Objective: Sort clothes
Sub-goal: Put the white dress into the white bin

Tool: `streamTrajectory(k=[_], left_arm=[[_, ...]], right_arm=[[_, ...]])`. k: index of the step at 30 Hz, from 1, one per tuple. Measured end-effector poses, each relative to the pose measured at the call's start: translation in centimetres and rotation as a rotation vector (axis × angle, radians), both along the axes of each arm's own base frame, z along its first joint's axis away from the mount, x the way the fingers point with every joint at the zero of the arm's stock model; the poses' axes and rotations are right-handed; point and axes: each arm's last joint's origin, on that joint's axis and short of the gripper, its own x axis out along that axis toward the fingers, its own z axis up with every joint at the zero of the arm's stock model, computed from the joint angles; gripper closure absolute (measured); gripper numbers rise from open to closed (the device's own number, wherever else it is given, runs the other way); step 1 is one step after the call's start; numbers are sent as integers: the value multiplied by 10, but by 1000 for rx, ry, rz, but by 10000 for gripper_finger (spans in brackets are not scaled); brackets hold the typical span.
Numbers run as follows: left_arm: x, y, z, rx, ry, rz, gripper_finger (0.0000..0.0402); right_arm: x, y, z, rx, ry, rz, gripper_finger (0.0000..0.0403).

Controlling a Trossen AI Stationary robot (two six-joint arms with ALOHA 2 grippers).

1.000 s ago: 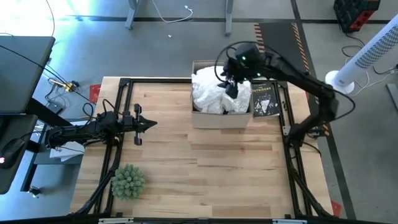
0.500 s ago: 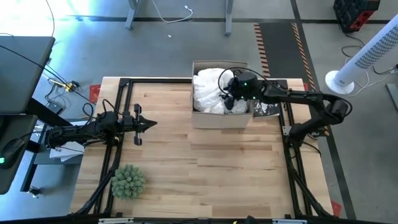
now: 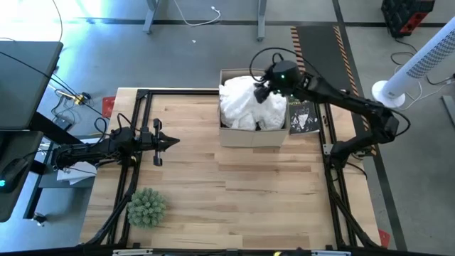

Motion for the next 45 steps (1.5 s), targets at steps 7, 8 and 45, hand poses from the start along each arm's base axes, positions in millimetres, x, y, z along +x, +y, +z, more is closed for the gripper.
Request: streamTrajectory(k=[7,8,45], left_arm=[[0,0,0,0,0,0,400],[0,0,0,0,0,0,400],[0,0,0,0,0,0,400]], right_arm=[[39,1,-16,-78,-210,252,156],[45,-2,-27,-66,-196,253,156],[104,-35,-81,145,147,244,156]])
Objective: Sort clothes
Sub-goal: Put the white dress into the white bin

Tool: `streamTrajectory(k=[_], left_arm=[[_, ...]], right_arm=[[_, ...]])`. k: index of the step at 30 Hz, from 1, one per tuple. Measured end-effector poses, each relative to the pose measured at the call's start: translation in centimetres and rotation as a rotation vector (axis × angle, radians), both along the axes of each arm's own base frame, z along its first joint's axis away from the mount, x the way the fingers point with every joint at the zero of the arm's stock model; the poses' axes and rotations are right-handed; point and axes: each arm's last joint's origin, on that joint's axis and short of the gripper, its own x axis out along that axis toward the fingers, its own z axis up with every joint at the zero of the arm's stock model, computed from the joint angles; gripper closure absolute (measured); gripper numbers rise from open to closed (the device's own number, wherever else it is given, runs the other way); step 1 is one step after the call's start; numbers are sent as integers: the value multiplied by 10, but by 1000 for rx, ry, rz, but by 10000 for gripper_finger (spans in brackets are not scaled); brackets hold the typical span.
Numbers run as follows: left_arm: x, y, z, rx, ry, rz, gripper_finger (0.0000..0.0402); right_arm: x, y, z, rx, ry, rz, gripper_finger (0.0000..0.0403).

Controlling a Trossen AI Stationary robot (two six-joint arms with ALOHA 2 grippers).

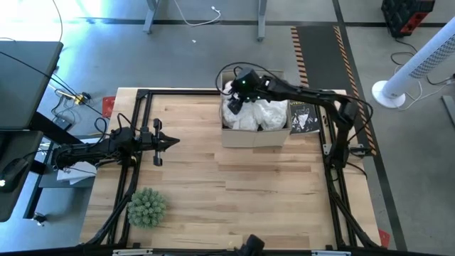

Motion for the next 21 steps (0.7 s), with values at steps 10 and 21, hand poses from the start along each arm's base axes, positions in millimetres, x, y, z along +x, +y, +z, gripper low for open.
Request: streamTrajectory(k=[10,21], left_arm=[[0,0,0,0,0,0,400],[0,0,0,0,0,-1,400]], right_arm=[[-9,1,13,-52,22,21,156],[-82,60,84,-232,-69,108,156]])
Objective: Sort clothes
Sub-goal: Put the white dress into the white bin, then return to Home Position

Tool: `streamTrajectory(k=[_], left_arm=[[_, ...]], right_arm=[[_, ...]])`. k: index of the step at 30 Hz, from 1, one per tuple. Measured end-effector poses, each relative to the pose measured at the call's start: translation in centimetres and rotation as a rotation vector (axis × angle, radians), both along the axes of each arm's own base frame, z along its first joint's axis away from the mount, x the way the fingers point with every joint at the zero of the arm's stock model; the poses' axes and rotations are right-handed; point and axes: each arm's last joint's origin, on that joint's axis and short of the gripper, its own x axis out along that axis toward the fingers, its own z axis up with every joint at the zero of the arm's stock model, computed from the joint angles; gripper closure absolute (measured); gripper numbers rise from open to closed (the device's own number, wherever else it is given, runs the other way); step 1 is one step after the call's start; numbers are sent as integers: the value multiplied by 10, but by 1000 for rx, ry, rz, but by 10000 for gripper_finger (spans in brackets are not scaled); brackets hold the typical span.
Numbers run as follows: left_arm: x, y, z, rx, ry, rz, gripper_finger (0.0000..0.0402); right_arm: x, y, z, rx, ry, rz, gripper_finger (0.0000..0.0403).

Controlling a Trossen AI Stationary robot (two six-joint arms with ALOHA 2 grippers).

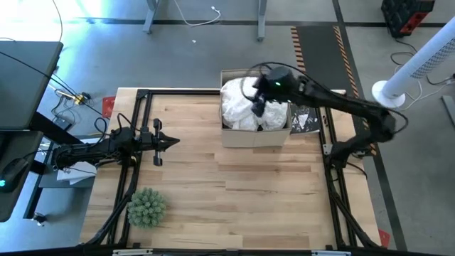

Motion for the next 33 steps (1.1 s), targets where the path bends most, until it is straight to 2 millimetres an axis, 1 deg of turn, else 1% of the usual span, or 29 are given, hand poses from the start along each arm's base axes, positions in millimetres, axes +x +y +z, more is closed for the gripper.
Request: streamTrajectory(k=[2,5,7,9,11,13,15,17,20,22,24,28,30,33], left_arm=[[0,0,0,0,0,1,400],[0,0,0,0,0,1,400],[0,0,0,0,0,0,400],[0,0,0,0,0,1,400],[0,0,0,0,0,1,400],[0,0,0,0,0,0,400],[0,0,0,0,0,1,400],[0,0,0,0,0,0,400],[0,0,0,0,0,1,400],[0,0,0,0,0,0,400],[0,0,0,0,0,0,400],[0,0,0,0,0,0,400],[0,0,0,0,0,0,400],[0,0,0,0,0,1,400]], right_arm=[[-16,6,-15,15,-25,-14,156],[-35,8,-61,91,-43,-41,156],[-42,6,-94,146,-63,-72,156],[-48,1,-121,179,-72,-103,156],[-51,-4,-140,202,-85,-133,156],[-52,-11,-148,225,-99,-144,156],[-53,-13,-147,231,-98,-137,156],[-53,-13,-134,212,-115,-127,156],[-60,-6,-106,169,-134,-107,156],[-70,4,-78,133,-192,-94,156],[-86,21,-56,112,-237,-63,156],[-125,63,-32,142,-324,26,156],[-145,83,-28,173,-371,91,156],[-173,110,-37,277,-435,261,156]])
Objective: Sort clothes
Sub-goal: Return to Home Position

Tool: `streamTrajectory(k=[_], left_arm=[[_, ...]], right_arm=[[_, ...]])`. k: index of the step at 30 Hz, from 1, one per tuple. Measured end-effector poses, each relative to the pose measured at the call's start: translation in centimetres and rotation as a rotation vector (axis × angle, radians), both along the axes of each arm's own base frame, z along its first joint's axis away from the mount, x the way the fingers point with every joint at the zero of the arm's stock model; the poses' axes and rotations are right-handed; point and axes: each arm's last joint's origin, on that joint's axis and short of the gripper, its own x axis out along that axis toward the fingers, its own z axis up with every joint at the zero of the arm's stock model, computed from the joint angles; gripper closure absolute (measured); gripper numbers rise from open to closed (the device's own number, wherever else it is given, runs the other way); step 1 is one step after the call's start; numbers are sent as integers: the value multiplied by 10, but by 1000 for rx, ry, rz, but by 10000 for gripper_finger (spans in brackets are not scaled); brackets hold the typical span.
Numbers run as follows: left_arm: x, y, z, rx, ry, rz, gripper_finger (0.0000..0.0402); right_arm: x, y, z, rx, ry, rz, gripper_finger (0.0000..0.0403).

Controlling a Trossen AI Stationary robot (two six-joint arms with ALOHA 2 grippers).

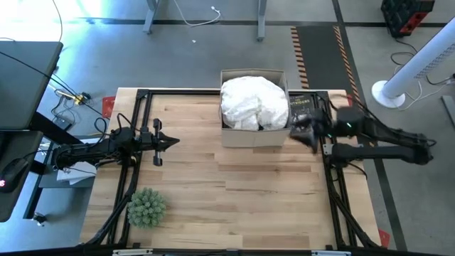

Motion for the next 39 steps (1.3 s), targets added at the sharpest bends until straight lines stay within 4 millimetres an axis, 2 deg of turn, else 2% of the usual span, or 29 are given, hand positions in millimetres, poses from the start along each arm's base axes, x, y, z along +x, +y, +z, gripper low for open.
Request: streamTrajectory(k=[2,5,11,17,27,35,39], left_arm=[[0,0,0,0,0,-1,400],[0,0,0,0,0,0,400],[0,0,0,0,0,0,400],[0,0,0,0,0,0,400],[0,0,0,0,0,0,400],[0,0,0,0,0,0,400],[0,0,0,0,0,0,400]], right_arm=[[-15,12,-11,46,-50,98,156],[-32,21,-29,69,-148,157,156],[-43,25,-63,1,-292,149,156],[-41,26,-89,-58,-315,166,156],[-25,27,-133,-87,-398,186,156],[-24,24,-146,-57,-287,76,156],[-22,24,-147,-195,-258,95,156]])
